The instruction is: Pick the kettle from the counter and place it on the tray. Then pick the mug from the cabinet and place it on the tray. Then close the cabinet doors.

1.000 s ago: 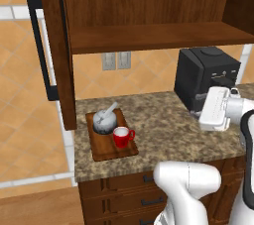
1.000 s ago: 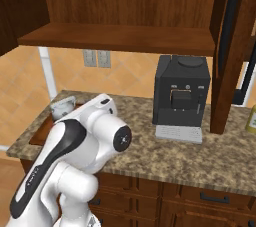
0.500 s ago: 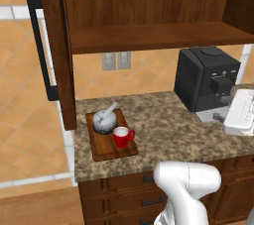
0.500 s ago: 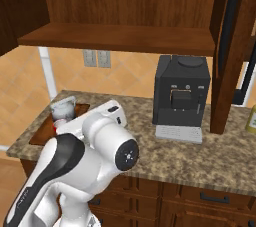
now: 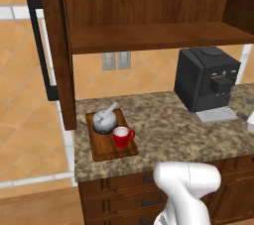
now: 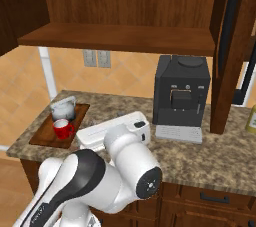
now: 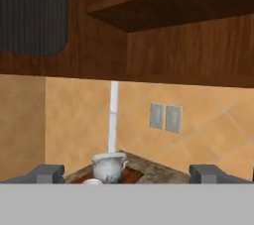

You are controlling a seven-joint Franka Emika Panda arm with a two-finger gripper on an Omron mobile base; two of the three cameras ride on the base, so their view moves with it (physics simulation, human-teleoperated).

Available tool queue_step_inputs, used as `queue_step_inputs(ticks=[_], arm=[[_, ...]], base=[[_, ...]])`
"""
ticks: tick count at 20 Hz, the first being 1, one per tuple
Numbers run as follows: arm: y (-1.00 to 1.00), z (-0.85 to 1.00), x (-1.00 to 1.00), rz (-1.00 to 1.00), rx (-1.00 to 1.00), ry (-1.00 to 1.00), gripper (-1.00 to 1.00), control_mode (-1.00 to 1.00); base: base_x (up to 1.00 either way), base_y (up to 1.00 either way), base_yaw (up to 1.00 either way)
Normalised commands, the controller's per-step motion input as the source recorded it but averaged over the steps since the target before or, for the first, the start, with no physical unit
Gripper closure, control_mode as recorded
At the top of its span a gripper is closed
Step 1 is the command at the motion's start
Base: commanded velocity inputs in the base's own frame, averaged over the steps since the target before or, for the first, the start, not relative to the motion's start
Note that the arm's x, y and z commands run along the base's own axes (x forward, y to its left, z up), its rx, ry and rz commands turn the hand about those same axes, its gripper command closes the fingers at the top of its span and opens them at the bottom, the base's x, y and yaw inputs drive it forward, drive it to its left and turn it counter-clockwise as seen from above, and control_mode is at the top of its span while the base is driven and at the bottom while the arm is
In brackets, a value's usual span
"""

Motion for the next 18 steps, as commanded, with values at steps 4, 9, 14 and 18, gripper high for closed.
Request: queue_step_inputs(ticks=[4,9,14,18], arm=[[-0.27,-0.03,0.00,-0.03,0.04,0.00,-1.00,-1.00],[-0.42,-0.08,0.00,0.00,-0.01,-0.02,-1.00,-1.00],[-0.71,0.00,-0.01,0.00,0.00,-0.06,-1.00,-1.00],[-0.71,0.00,0.00,0.00,0.01,-0.05,-1.00,-1.00]], base=[[0.00,0.00,0.00],[0.00,0.00,0.00],[0.00,0.00,0.00],[0.00,0.00,0.00]])
